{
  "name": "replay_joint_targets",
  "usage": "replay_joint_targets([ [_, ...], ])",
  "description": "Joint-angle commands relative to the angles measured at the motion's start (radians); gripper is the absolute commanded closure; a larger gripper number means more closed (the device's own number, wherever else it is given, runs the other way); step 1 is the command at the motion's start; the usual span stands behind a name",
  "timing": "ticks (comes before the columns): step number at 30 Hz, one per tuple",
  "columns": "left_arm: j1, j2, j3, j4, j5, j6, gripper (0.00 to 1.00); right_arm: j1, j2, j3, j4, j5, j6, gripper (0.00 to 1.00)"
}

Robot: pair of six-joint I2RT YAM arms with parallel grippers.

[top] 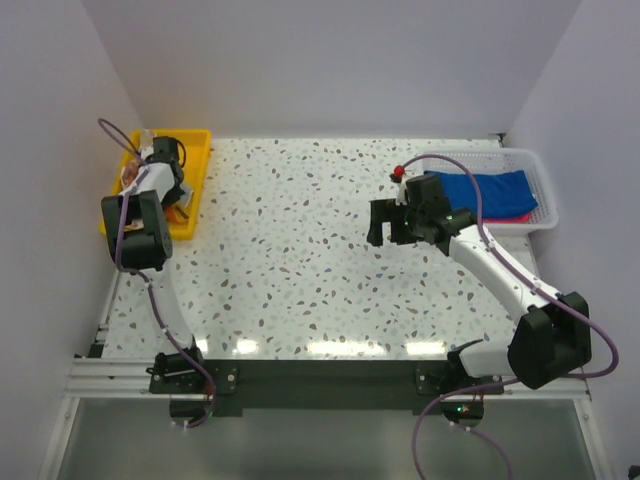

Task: Fold and stack the towels
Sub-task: Grab crumpled towel, then move the towel to the center of the board

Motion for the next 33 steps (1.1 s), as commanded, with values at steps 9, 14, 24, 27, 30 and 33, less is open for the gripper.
replay_joint_targets([
  [9,0.000,-0.298,0.087,-0.069,0.015,0.018,1.00,0.006,-0.046,0.014,-0.007,-0.010,0.005,0.02],
  [14,-0.059,-0.406,0.148,-0.069,0.061,0.053,1.00,0.006,-0.068,0.014,-0.009,-0.002,0.004,0.02],
  [24,-0.431,-0.608,0.042,-0.044,0.283,0.066,1.00,0.006,-0.132,0.014,-0.015,0.050,-0.027,0.01],
  [27,-0.576,-0.702,-0.126,0.017,0.354,0.034,1.00,0.006,-0.151,0.014,-0.026,0.058,-0.037,0.01],
  [30,-0.706,-0.773,-0.313,0.083,0.391,-0.005,0.95,0.006,-0.161,0.000,-0.026,0.046,-0.041,0.02],
  [33,-0.806,-0.816,-0.509,0.177,0.385,-0.023,0.70,0.006,-0.160,-0.026,-0.016,0.020,-0.036,0.02],
])
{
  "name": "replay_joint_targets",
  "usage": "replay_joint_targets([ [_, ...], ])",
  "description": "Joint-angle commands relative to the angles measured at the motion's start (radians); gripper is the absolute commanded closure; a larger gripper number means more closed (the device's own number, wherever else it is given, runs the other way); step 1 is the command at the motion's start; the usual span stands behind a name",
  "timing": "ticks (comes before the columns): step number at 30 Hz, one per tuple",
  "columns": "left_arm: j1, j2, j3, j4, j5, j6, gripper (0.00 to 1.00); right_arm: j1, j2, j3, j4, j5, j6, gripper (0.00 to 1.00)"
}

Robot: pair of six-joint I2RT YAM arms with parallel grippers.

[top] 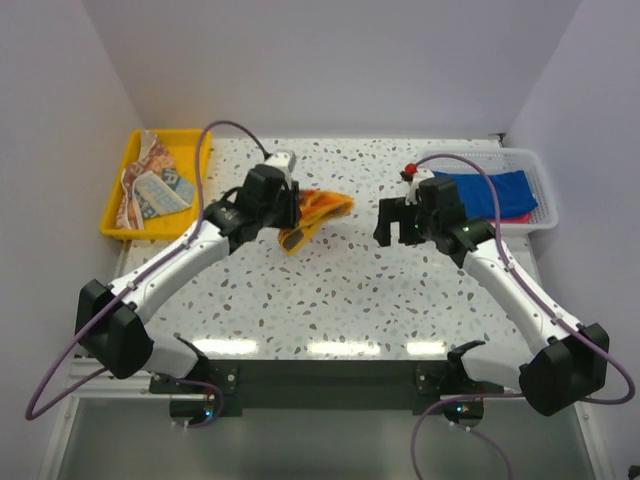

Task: Fold and stack the towels
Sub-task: Move the towel to the center of the board, then flatten out the crumpled towel

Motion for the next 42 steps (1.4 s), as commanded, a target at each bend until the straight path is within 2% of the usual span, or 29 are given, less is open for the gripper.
replay_joint_targets([
  [1,-0.077,-0.064,-0.185,0.138,0.040,-0.043,0.57,0.005,-0.018,-0.027,0.010,-0.021,-0.012,0.01],
  [4,-0.106,-0.078,-0.273,0.105,0.063,-0.056,0.43,0.010,-0.019,-0.056,0.026,-0.043,-0.002,0.02],
  [6,-0.123,-0.100,-0.331,0.091,0.068,-0.059,0.40,0.019,-0.013,-0.079,0.030,-0.046,0.001,0.02],
  [13,-0.258,-0.107,-0.411,0.097,-0.009,-0.050,0.40,0.048,0.082,-0.139,0.076,-0.055,0.054,0.10],
  [16,-0.324,-0.054,-0.368,0.102,-0.045,-0.045,0.40,0.048,0.131,-0.160,0.148,-0.063,0.087,0.19],
  [17,-0.347,-0.026,-0.352,0.108,-0.053,-0.047,0.40,0.048,0.149,-0.162,0.165,-0.076,0.094,0.26],
  [20,-0.361,0.015,-0.338,0.138,-0.053,-0.068,0.41,0.048,0.232,-0.148,0.237,-0.116,0.114,0.32],
  [25,-0.359,0.029,-0.330,0.134,-0.088,-0.115,0.40,0.048,0.345,-0.140,0.344,-0.149,0.137,0.44],
  [31,-0.327,0.017,-0.316,0.091,-0.125,-0.125,0.39,0.048,0.422,-0.154,0.420,-0.176,0.145,0.48],
  [39,-0.174,-0.049,-0.367,0.077,-0.082,-0.096,0.39,0.048,0.467,-0.170,0.451,-0.225,0.150,0.64],
  [42,-0.137,-0.072,-0.376,0.063,-0.099,-0.076,0.38,0.050,0.464,-0.171,0.451,-0.247,0.153,0.67],
])
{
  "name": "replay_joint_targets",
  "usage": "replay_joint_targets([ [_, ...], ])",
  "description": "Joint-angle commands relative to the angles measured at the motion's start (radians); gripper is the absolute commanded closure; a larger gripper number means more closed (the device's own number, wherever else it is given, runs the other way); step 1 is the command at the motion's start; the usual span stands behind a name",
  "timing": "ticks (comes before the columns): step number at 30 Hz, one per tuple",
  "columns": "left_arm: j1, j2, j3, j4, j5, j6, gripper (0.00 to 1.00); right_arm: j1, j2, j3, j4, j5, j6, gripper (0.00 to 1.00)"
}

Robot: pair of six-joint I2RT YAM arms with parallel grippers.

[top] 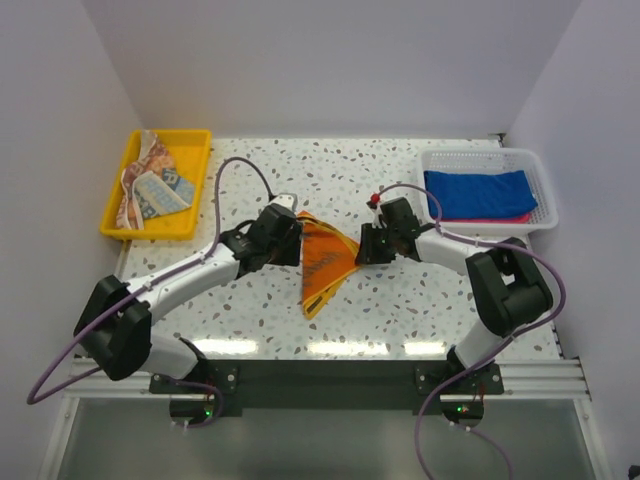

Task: Fold and stack the towels
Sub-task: Flatten out the crumpled towel

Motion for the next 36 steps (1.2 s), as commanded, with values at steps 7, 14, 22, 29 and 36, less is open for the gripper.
replay_joint_targets([
  [7,0.073,-0.064,-0.007,-0.018,-0.020,0.074,0.39,0.006,0.032,-0.020,0.066,-0.060,0.020,0.59],
  [14,0.075,-0.067,-0.036,0.047,0.127,0.060,0.38,0.006,0.020,-0.001,0.024,0.015,-0.014,0.65],
  [22,-0.017,-0.012,-0.013,0.078,0.156,0.057,0.37,0.002,-0.004,0.036,-0.031,0.058,-0.061,0.66],
  [29,-0.120,0.088,0.079,0.078,0.112,0.046,0.38,-0.032,0.005,0.058,-0.039,0.025,-0.091,0.69],
  [36,-0.146,0.193,0.130,0.087,0.092,0.057,0.39,-0.056,0.031,0.065,-0.002,-0.031,-0.095,0.75],
])
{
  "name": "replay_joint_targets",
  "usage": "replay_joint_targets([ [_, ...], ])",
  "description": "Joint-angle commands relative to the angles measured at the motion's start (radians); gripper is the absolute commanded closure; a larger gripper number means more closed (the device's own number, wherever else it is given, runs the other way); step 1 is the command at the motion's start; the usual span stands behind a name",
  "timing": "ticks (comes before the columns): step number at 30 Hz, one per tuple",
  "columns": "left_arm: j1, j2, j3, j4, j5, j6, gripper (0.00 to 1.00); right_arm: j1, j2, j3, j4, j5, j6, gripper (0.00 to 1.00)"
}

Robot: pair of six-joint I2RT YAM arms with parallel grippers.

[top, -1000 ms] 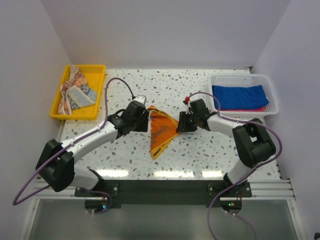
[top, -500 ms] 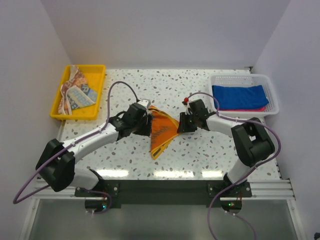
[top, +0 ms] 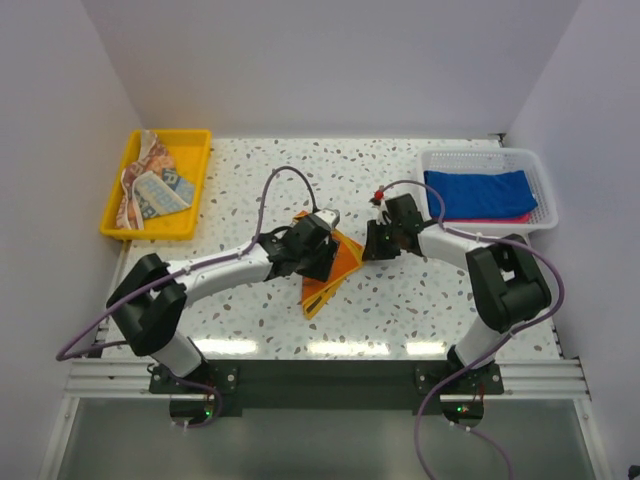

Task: Fold and stack the towels
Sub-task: Flatten out the crumpled towel

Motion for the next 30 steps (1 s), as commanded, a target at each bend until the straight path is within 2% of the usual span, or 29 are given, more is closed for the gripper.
replay_joint_targets([
  [1,-0.011,0.042,0.046,0.037,-0.027,0.007,0.39,-0.012,0.016,0.038,0.022,-0.048,-0.023,0.75],
  [11,-0.014,0.103,-0.023,0.074,-0.053,-0.045,0.41,-0.010,0.063,0.032,0.047,-0.158,-0.046,0.74],
  [13,-0.013,0.106,-0.035,0.083,-0.055,-0.056,0.42,-0.012,0.069,0.030,0.056,-0.169,-0.045,0.76],
  [14,-0.013,0.111,-0.046,0.085,-0.066,-0.068,0.43,-0.010,0.072,0.030,0.056,-0.169,-0.046,0.80],
  [15,-0.011,0.111,-0.051,0.086,-0.072,-0.074,0.45,-0.010,0.068,0.033,0.053,-0.168,-0.051,0.91],
  [16,-0.010,0.111,-0.057,0.086,-0.078,-0.082,0.47,-0.012,0.063,0.038,0.045,-0.163,-0.054,0.98],
  [17,-0.008,0.108,-0.068,0.085,-0.095,-0.097,0.49,-0.010,0.057,0.047,0.035,-0.152,-0.059,1.00],
  [20,0.015,0.082,-0.106,0.073,-0.124,-0.135,0.59,-0.010,-0.003,0.078,-0.016,-0.131,-0.072,1.00],
  [24,0.113,-0.001,-0.201,0.097,-0.109,-0.186,0.72,-0.010,-0.082,0.127,-0.120,-0.089,-0.080,1.00],
  [27,0.180,-0.081,-0.281,0.126,-0.081,-0.209,0.88,-0.010,-0.131,0.164,-0.183,-0.063,-0.085,1.00],
  [30,0.229,-0.148,-0.341,0.120,-0.069,-0.241,0.94,-0.010,-0.182,0.199,-0.221,-0.037,-0.082,1.00],
])
